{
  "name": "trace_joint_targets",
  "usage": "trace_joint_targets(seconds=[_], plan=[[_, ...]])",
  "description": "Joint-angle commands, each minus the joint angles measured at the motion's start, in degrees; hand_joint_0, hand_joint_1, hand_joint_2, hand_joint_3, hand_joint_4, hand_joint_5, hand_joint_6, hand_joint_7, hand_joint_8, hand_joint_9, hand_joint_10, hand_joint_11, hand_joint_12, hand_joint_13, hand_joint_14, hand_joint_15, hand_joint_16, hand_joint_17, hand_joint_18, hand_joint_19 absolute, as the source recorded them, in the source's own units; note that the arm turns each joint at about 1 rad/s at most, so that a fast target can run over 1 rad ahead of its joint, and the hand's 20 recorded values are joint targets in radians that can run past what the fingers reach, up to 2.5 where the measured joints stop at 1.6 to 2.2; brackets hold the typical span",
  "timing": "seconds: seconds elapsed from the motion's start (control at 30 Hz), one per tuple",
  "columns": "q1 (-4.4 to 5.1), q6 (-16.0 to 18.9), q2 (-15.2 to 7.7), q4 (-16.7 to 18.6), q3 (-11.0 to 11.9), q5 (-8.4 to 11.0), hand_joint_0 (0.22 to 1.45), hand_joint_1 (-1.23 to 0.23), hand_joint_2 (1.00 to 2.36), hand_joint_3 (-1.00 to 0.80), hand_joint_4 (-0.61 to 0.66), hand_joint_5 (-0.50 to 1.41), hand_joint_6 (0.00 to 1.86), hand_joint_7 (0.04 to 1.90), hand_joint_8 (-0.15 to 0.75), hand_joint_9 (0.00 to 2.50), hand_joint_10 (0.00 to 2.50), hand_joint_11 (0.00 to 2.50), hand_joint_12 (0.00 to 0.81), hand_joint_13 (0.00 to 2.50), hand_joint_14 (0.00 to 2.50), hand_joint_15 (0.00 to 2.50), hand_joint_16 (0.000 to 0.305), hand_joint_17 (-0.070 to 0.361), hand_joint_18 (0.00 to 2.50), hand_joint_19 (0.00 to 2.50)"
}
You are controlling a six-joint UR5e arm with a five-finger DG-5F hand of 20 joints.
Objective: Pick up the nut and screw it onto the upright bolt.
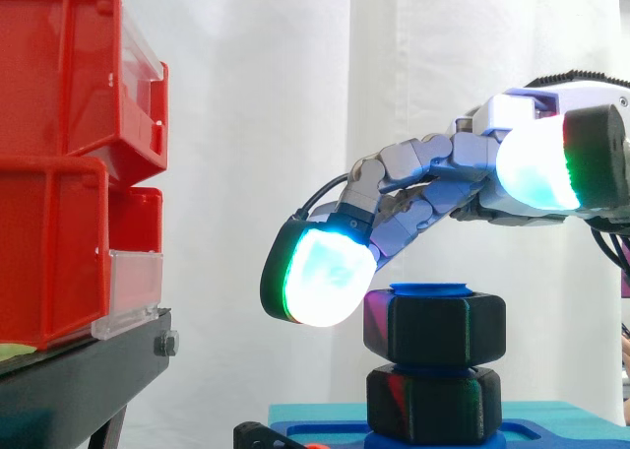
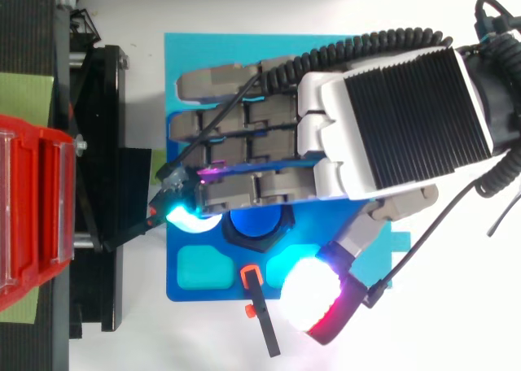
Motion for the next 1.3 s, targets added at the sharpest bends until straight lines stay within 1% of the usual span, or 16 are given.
trace_joint_targets(seconds=[0.0, 0.17, 0.23, 0.33, 0.6, 0.73, 0.8, 0.9, 0.93, 0.97, 1.0, 1.07, 1.1, 1.13, 1.17, 1.27], plan=[[-0.42, 0.0, 0.03, 0.18, 0.02, -0.06, 0.48, -0.07, 1.0, -0.5, 0.24, -0.11, 0.5, 0.92, 0.254, 0.58, 0.0, 0.0, 0.276, 0.48, 0.0, 0.0, 0.029, 0.065, 0.21, 0.0], [-1.21, 0.0, 0.03, 0.27, -0.07, -0.33, 0.49, -0.08, 1.0, -0.5, 0.26, -0.09, 0.5, 1.03, 0.262, 0.59, 0.0, 0.0, 0.273, 0.49, 0.0, 0.0, 0.028, 0.063, 0.22, 0.0], [-1.74, -0.08, 0.03, 0.01, 0.02, -1.12, 0.49, -0.08, 1.0, -0.5, 0.26, -0.09, 0.5, 1.08, 0.262, 0.6, 0.0, 0.0, 0.272, 0.5, 0.0, 0.0, 0.028, 0.063, 0.23, 0.0], [-2.18, -0.08, 0.03, -0.08, 0.02, -1.64, 0.49, -0.09, 1.0, -0.5, 0.25, -0.08, 0.5, 1.19, 0.269, 0.61, 0.0, 0.0, 0.266, 0.51, 0.0, 0.0, 0.027, 0.061, 0.23, 0.0], [-3.15, -0.26, 0.03, -0.08, 0.02, -1.73, 0.5, -0.11, 1.0, -0.5, 0.22, -0.04, 0.5, 1.43, 0.282, 0.67, 0.0, 0.0, 0.255, 0.55, 0.0, 0.0, 0.025, 0.056, 0.27, 0.0], [-3.76, -0.35, 0.03, -0.08, 0.02, -2.26, 0.51, -0.12, 1.0, -0.5, 0.23, -0.01, 0.5, 1.49, 0.288, 0.74, 0.0, 0.0, 0.245, 0.59, 0.0, 0.0, 0.023, 0.051, 0.3, 0.0], [-4.2, -0.35, 0.03, -0.08, -0.07, -2.96, 0.51, -0.13, 1.0, -0.5, 0.22, -0.01, 0.54, 1.42, 0.287, 0.8, 0.0, 0.0, 0.237, 0.62, 0.0, 0.0, 0.022, 0.049, 0.33, 0.0], [-4.82, -0.35, 0.03, 0.18, -0.07, -3.84, 0.51, -0.14, 1.0, -0.5, 0.22, -0.01, 0.56, 1.39, 0.291, 0.84, 0.0, 0.0, 0.232, 0.64, 0.0, 0.0, 0.021, 0.047, 0.35, 0.0], [-4.99, -0.35, 0.03, 0.27, -0.07, -4.02, 0.51, -0.14, 1.0, -0.5, 0.22, -0.01, 0.55, 1.4, 0.293, 0.84, 0.0, 0.0, 0.232, 0.64, 0.0, 0.0, 0.021, 0.047, 0.35, 0.0], [-5.52, -0.35, 0.03, 0.36, 0.02, -4.72, 0.51, -0.13, 1.0, -0.5, 0.22, 0.0, 0.5, 1.47, 0.289, 0.84, 0.0, 0.0, 0.232, 0.64, 0.0, 0.0, 0.021, 0.047, 0.35, 0.0], [-5.61, -0.35, 0.03, 0.36, 0.11, -4.9, 0.51, -0.13, 1.0, -0.5, 0.23, -0.03, 0.5, 1.36, 0.289, 0.84, 0.0, 0.0, 0.234, 0.64, 0.0, 0.0, 0.021, 0.048, 0.35, 0.0], [-6.22, -0.35, 0.03, 0.18, 1.34, -5.69, 0.51, -0.13, 1.0, -0.5, 0.24, -0.05, 0.5, 1.25, 0.286, 0.83, 0.0, 0.0, 0.237, 0.64, 0.0, 0.0, 0.022, 0.049, 0.34, 0.0], [-6.31, -0.35, 0.03, 0.18, 1.6, -5.95, 0.51, -0.12, 1.0, -0.5, 0.27, -0.07, 0.5, 1.1, 0.282, 0.82, 0.0, 0.0, 0.243, 0.63, 0.0, 0.0, 0.022, 0.05, 0.34, 0.0], [-6.4, -0.35, 0.03, 0.18, 1.86, -6.13, 0.5, -0.12, 1.0, -0.5, 0.27, -0.08, 0.5, 1.04, 0.279, 0.81, 0.0, 0.0, 0.243, 0.62, 0.0, 0.0, 0.022, 0.05, 0.33, 0.0], [-6.49, -0.35, 0.03, 0.18, 2.13, -6.39, 0.5, -0.12, 1.0, -0.5, 0.26, -0.1, 0.5, 0.93, 0.272, 0.78, 0.0, 0.0, 0.249, 0.61, 0.0, 0.0, 0.023, 0.052, 0.32, 0.0], [-6.49, -0.44, 0.03, 0.45, 2.48, -6.74, 0.5, -0.12, 1.0, -0.5, 0.22, -0.12, 0.5, 0.79, 0.268, 0.75, 0.0, 0.0, 0.257, 0.58, 0.0, 0.0, 0.024, 0.055, 0.3, 0.0]])
